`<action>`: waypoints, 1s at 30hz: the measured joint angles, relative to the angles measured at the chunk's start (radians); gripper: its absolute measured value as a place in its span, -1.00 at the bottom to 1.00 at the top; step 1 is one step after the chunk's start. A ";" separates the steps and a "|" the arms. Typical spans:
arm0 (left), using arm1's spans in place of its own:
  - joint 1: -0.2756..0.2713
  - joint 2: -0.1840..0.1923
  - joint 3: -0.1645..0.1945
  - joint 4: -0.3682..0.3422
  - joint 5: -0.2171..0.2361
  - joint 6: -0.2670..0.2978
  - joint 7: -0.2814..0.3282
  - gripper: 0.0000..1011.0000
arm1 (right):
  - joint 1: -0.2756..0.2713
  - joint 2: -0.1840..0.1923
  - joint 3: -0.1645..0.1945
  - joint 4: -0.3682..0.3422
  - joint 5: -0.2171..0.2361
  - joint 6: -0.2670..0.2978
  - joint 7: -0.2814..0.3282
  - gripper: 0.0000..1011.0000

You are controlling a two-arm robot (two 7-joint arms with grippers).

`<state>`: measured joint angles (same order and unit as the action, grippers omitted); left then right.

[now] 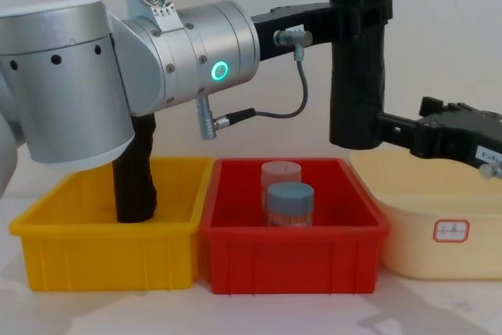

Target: Pick up the garbage bag with the one hand and transfer it to the other hand.

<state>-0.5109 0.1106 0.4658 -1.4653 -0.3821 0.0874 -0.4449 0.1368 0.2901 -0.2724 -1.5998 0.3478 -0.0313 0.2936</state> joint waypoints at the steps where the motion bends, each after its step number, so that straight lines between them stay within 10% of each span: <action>1: 0.000 0.000 0.001 0.000 -0.001 0.000 0.001 -0.05 | 0.005 0.000 -0.003 0.004 0.001 0.000 0.006 0.98; 30: 0.002 0.005 0.021 -0.016 -0.025 0.009 0.031 -0.05 | 0.079 0.004 -0.069 0.037 -0.072 -0.032 0.056 0.98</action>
<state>-0.5085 0.1156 0.4870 -1.4811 -0.4072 0.0966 -0.4139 0.2161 0.2943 -0.3414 -1.5626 0.2755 -0.0635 0.3492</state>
